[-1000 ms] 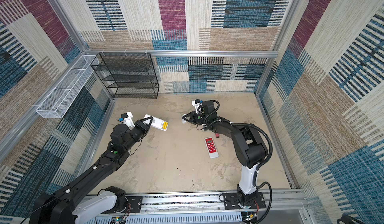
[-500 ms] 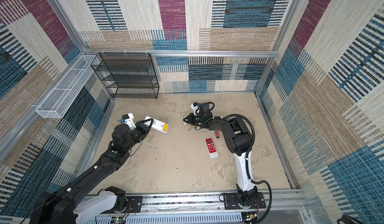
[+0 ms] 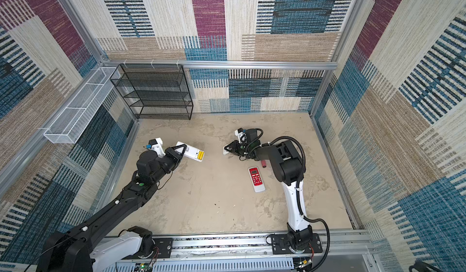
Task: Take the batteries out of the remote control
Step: 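Lower the right gripper and release the battery cover onto the table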
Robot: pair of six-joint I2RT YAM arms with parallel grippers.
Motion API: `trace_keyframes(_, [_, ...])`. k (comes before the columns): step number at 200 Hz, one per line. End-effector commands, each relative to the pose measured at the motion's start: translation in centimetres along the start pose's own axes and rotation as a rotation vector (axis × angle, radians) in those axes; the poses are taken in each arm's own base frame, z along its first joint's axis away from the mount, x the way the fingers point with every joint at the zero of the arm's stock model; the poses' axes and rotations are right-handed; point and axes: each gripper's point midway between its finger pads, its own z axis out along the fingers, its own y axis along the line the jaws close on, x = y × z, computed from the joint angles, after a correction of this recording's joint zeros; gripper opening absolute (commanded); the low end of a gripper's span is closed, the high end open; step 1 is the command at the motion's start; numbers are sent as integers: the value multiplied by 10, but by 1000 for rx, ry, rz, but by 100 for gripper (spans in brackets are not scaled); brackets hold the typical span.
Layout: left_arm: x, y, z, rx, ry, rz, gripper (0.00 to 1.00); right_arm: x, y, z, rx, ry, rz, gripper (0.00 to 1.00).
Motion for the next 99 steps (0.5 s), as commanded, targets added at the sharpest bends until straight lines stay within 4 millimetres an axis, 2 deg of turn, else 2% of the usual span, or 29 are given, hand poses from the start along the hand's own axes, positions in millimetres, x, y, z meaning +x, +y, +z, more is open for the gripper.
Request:
trace_keyframes(1, [-2, -11, 0, 43, 1, 21, 0, 0, -1, -1, -10, -6, -3, 28])
trace_keyframes(18, [-1, -11, 0, 44, 2, 18, 0, 0, -3, -3, -7, -9, -4, 33])
trace_keyframes(52, [-1, -12, 0, 45, 3, 20, 0, -7, -3, -9, 34, -23, -31, 51])
trace_keyframes(79, [-1, -12, 0, 46, 5, 22, 0, -20, 0, -23, 128, -64, -87, 64])
trace_keyframes(99, [0, -14, 1, 55, 14, 28, 0, -28, 5, -34, 186, -92, -143, 71])
